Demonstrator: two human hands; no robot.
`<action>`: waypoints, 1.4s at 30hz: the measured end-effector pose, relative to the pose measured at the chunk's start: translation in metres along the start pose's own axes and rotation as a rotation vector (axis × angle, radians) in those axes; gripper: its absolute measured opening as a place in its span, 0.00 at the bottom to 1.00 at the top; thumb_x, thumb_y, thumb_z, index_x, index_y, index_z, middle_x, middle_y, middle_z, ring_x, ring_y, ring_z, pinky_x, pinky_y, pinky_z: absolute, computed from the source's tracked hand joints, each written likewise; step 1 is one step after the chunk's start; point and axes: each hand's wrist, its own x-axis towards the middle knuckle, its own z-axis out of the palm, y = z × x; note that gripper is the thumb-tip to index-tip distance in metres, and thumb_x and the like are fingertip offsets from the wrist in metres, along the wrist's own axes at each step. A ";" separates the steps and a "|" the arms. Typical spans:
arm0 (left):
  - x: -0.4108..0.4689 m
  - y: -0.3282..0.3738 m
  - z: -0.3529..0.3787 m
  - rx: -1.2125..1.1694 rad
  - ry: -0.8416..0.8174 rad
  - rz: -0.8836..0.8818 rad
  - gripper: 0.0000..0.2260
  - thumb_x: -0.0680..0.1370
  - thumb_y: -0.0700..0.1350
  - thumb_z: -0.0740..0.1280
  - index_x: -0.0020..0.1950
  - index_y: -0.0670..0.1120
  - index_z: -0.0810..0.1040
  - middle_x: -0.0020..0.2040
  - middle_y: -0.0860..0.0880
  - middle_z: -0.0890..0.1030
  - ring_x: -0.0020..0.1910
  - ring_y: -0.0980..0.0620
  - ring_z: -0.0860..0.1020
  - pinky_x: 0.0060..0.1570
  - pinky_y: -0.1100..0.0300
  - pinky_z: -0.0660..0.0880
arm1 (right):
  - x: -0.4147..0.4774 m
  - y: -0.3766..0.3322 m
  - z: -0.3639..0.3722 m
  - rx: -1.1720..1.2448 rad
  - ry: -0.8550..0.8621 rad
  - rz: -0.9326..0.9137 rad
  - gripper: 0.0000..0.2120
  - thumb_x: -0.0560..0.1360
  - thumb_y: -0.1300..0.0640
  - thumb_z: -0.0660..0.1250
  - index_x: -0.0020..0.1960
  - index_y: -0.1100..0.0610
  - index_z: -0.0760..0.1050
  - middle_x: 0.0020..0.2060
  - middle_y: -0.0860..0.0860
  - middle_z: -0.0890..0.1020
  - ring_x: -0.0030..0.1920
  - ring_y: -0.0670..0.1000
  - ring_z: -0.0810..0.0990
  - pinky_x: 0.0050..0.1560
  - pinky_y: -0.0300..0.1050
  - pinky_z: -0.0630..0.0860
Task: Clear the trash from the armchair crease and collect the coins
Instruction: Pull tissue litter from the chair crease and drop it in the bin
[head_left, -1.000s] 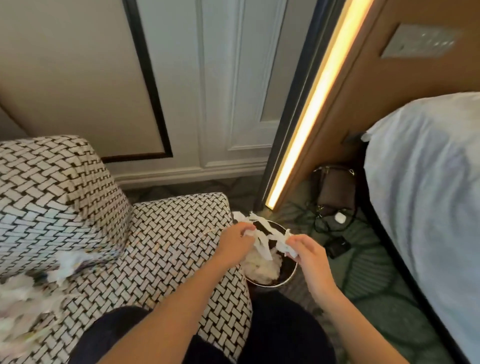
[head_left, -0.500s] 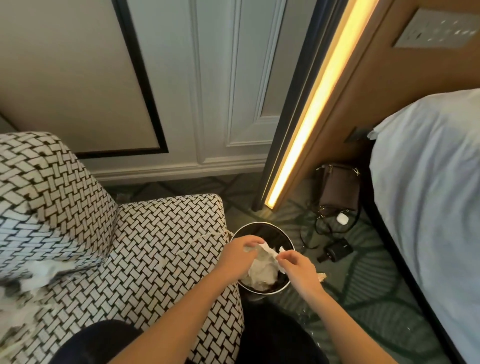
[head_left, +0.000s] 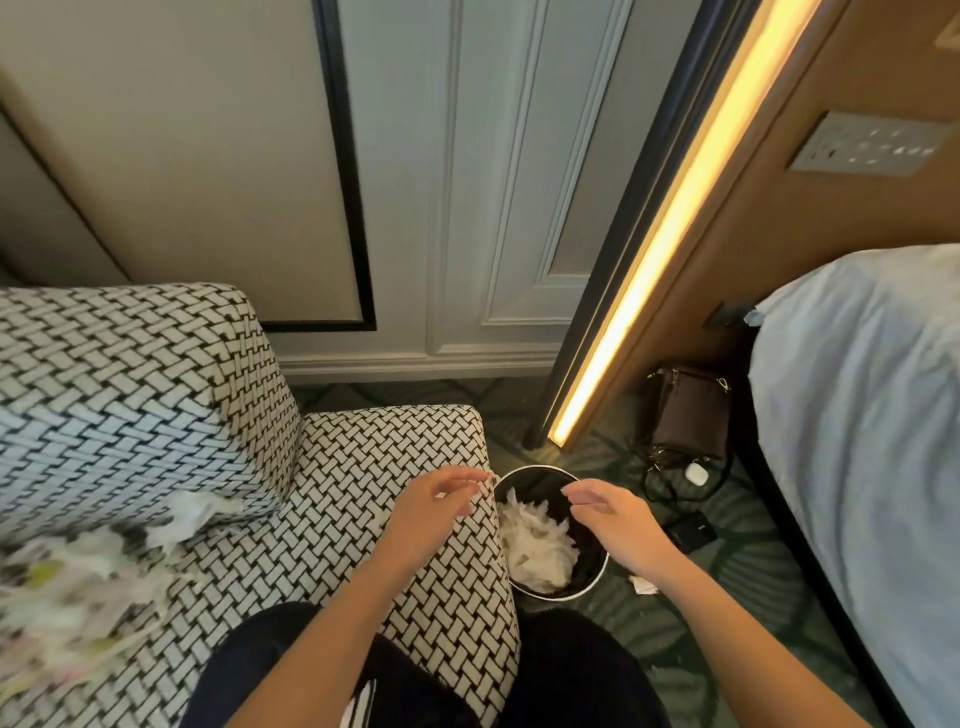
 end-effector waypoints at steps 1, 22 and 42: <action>-0.008 0.002 -0.009 -0.017 0.021 0.013 0.07 0.78 0.48 0.63 0.50 0.60 0.78 0.52 0.57 0.80 0.48 0.61 0.79 0.55 0.59 0.74 | -0.005 -0.012 0.003 -0.005 0.000 -0.034 0.11 0.77 0.61 0.62 0.56 0.51 0.77 0.54 0.48 0.80 0.54 0.45 0.78 0.45 0.28 0.72; -0.161 -0.103 -0.223 -0.257 0.560 -0.115 0.09 0.79 0.42 0.61 0.51 0.52 0.79 0.50 0.53 0.82 0.46 0.53 0.81 0.53 0.55 0.75 | -0.046 -0.206 0.241 -0.139 -0.431 -0.361 0.21 0.77 0.58 0.63 0.67 0.43 0.68 0.59 0.47 0.76 0.52 0.54 0.81 0.49 0.47 0.77; -0.152 -0.175 -0.261 0.107 0.680 -0.108 0.17 0.79 0.38 0.61 0.63 0.54 0.73 0.72 0.53 0.63 0.73 0.54 0.58 0.70 0.61 0.54 | -0.023 -0.203 0.334 0.238 -0.429 -0.091 0.22 0.75 0.62 0.65 0.68 0.53 0.70 0.54 0.47 0.78 0.54 0.48 0.79 0.60 0.49 0.74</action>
